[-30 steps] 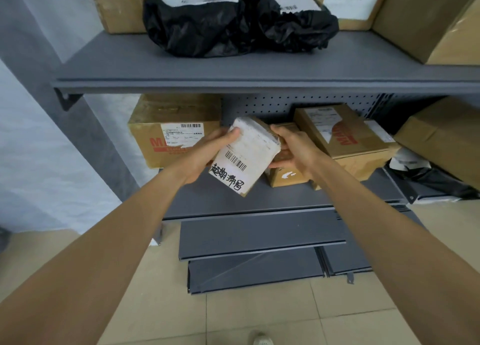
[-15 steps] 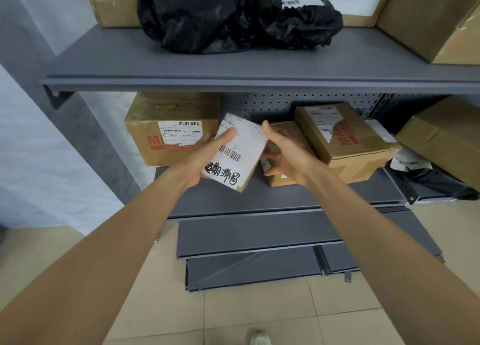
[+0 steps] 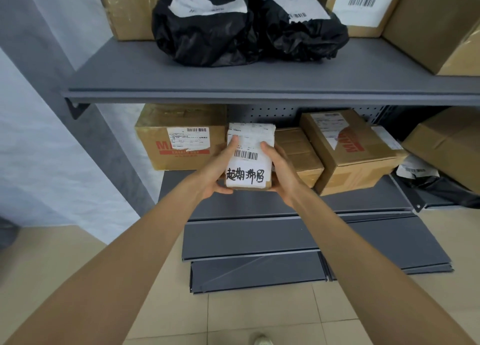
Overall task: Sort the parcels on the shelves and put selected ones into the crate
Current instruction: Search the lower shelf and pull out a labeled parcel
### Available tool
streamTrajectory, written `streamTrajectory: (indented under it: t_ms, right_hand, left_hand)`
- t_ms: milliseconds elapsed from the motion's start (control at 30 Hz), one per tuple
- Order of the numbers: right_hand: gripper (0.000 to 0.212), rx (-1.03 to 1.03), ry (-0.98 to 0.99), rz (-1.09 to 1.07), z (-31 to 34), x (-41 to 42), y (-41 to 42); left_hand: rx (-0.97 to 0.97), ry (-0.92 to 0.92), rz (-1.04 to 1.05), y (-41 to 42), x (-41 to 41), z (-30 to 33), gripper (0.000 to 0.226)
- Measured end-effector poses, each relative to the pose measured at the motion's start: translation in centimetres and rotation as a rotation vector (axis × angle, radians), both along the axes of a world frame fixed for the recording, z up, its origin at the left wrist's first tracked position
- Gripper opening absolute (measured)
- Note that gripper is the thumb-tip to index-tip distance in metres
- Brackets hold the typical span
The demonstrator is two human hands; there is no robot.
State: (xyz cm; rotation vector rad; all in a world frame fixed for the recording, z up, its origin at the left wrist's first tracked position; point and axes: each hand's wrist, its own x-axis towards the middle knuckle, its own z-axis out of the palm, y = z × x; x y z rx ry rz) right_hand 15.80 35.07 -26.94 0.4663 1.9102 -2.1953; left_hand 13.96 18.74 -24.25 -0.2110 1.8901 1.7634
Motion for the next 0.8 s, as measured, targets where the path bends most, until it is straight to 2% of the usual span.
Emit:
streamTrajectory:
  t_ms: [67,133,267,333,400,567,700,800]
  right_hand:
    - [0.055,0.013,-0.026,-0.014,0.3,-0.1,0.6]
    - [0.055,0.029,-0.044,-0.020,0.4,-0.3,1.2]
    - [0.069,0.015,-0.074,0.007,0.3,-0.7,2.7]
    - [0.065,0.008,-0.077,0.005,0.4,-0.7,3.4]
    - [0.056,-0.009,-0.073,-0.001,0.3,-0.6,4.0]
    - [0.042,-0.036,-0.043,-0.031,0.6,-0.1,5.7]
    - [0.061,-0.012,-0.037,-0.094,1.3,1.0,7.6]
    - [0.058,-0.002,-0.025,-0.155,1.8,3.0,9.6]
  left_hand:
    - [-0.100,0.052,-0.013,-0.4,-0.4,0.4,0.066]
    - [-0.277,0.192,-0.004,-0.8,-0.9,0.6,0.066]
    - [-0.858,0.663,-0.164,-2.3,-2.0,0.1,0.045]
    - [-1.187,0.799,-0.333,-2.5,-2.4,-0.1,0.040]
    - [-1.376,0.837,-0.458,-2.0,-2.5,-0.2,0.045]
    - [-1.441,0.856,-0.532,0.2,-2.4,0.3,0.052]
    - [-1.386,0.845,-0.547,2.3,-2.5,0.8,0.053]
    - [-1.346,0.862,-0.590,4.5,-2.1,1.2,0.055]
